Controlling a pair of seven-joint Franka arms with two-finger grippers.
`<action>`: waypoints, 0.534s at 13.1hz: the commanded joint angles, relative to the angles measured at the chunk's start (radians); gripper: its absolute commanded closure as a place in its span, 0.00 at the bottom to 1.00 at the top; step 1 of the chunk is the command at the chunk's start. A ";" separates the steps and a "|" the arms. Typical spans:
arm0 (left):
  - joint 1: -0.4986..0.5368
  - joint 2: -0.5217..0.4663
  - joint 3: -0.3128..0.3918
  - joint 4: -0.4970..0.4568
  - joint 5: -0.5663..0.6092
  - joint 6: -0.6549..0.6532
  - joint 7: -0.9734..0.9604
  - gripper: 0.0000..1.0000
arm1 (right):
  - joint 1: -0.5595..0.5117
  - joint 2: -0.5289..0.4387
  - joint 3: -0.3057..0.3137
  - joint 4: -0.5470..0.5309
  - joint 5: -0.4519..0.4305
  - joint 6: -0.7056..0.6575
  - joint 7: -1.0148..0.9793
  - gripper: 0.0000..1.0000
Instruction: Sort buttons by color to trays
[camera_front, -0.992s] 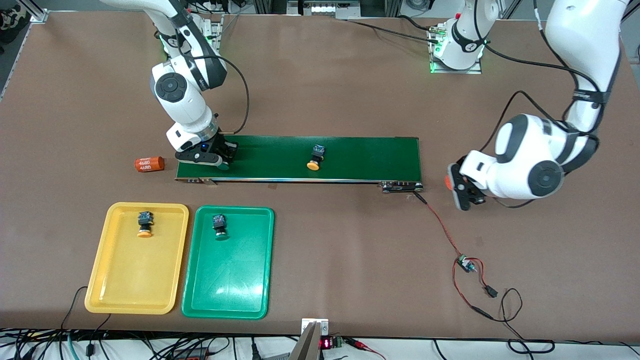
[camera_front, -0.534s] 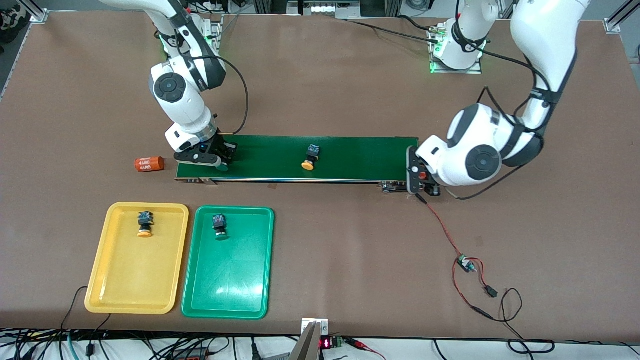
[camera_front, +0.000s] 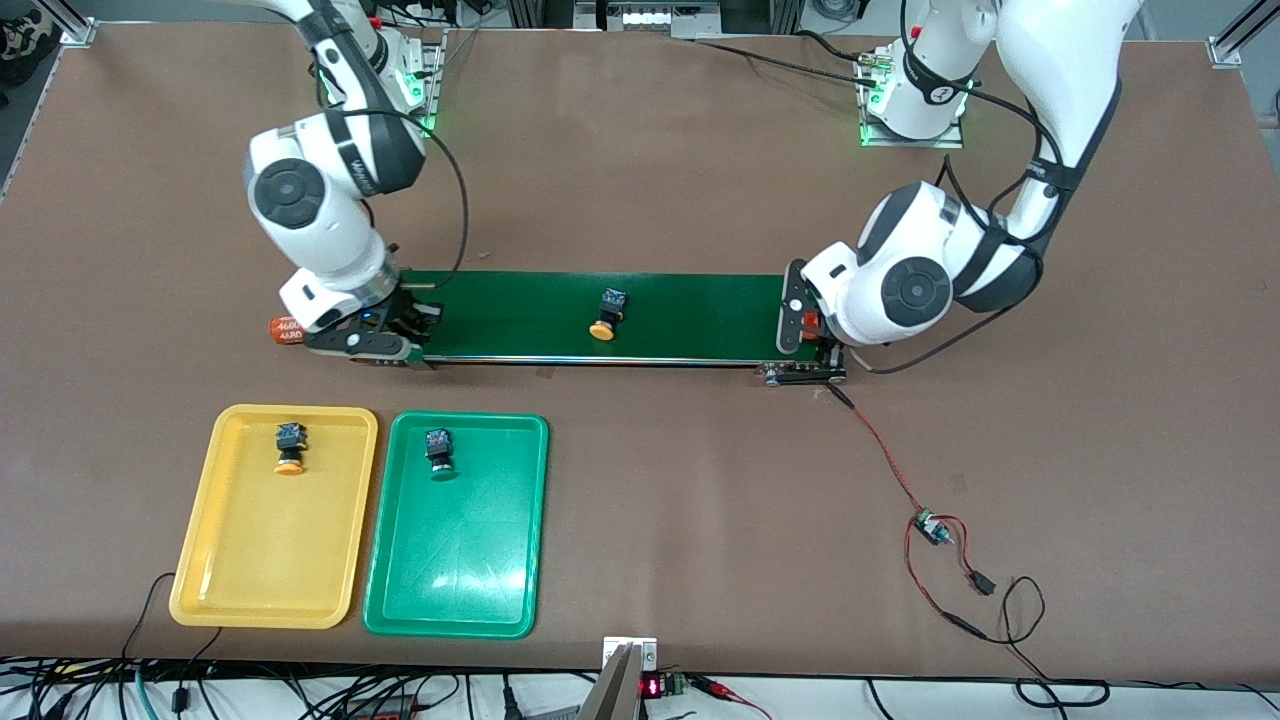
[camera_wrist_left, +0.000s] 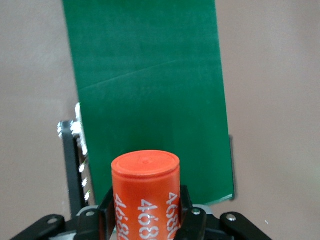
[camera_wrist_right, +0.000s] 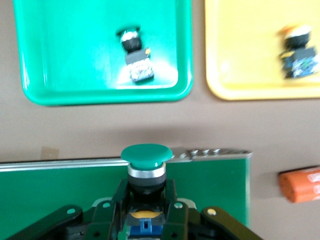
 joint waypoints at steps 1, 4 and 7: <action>-0.001 -0.047 -0.007 -0.109 0.001 0.118 0.007 1.00 | -0.059 0.041 0.002 0.088 -0.010 -0.054 -0.124 0.85; -0.028 -0.047 -0.013 -0.129 0.001 0.148 -0.034 1.00 | -0.116 0.109 0.002 0.190 -0.012 -0.100 -0.240 0.85; -0.041 -0.049 -0.016 -0.129 0.001 0.148 -0.092 0.42 | -0.134 0.164 0.002 0.256 -0.025 -0.127 -0.282 0.85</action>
